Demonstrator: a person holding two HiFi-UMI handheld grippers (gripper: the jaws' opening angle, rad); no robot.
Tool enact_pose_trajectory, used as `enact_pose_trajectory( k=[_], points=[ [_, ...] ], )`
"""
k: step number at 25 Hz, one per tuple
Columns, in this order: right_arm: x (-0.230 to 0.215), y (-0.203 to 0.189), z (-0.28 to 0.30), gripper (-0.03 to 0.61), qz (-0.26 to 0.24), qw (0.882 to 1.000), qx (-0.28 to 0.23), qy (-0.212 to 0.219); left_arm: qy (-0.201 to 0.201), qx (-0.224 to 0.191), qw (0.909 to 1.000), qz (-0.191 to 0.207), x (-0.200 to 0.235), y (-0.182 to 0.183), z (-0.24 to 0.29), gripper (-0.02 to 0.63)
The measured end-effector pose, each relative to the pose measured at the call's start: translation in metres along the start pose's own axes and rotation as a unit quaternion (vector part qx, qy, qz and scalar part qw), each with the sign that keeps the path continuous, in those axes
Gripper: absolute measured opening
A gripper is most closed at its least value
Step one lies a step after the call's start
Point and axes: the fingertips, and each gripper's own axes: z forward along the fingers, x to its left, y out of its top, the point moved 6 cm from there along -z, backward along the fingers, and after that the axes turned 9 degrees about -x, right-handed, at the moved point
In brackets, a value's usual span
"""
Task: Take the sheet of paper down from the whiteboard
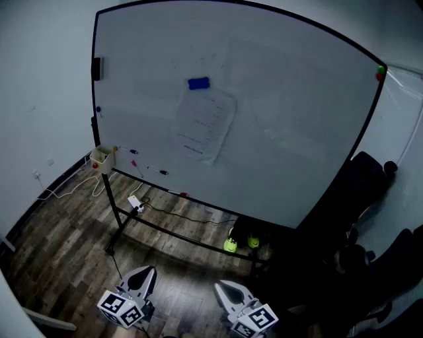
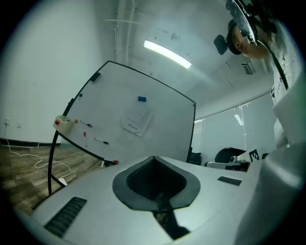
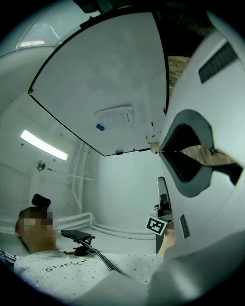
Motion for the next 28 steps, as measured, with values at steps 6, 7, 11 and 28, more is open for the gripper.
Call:
enact_pose_trajectory(
  k=[6,7,11,28],
  points=[
    [-0.01,-0.005,-0.014,0.018,0.011,1.0,-0.01,-0.008,0.001,0.007,0.9999,0.016,-0.011,0.001,-0.006,0.014],
    [-0.01,-0.005,-0.015,0.018,0.013,1.0,-0.009,-0.007,0.003,0.006,0.9998,0.02,-0.013,0.002,-0.009,0.014],
    [-0.002,-0.008,-0.019,0.018,0.019,1.0,-0.004,0.013,0.02,-0.001,0.9994,0.028,-0.019,-0.001,-0.023,0.014],
    [-0.037,-0.025,0.009,0.018,0.016,1.0,-0.001,-0.001,0.004,-0.009,0.9999,0.005,0.012,-0.022,0.024,0.014]
  ],
)
